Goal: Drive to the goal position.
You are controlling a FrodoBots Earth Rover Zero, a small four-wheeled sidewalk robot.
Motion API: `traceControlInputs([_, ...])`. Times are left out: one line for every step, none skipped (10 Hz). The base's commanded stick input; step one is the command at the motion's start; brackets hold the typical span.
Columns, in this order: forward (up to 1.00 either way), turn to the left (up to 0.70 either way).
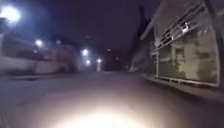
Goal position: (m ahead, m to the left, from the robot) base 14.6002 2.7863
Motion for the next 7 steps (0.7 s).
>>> traceControlInputs([0.70,-0.32])
traceControlInputs([0.70,-0.16])
traceControlInputs([0.70,-0.06])
traceControlInputs([0.70,0.00])
traceControlInputs([0.70,0.00])
traceControlInputs([0.70,0.00])
traceControlInputs([0.70,-0.29])
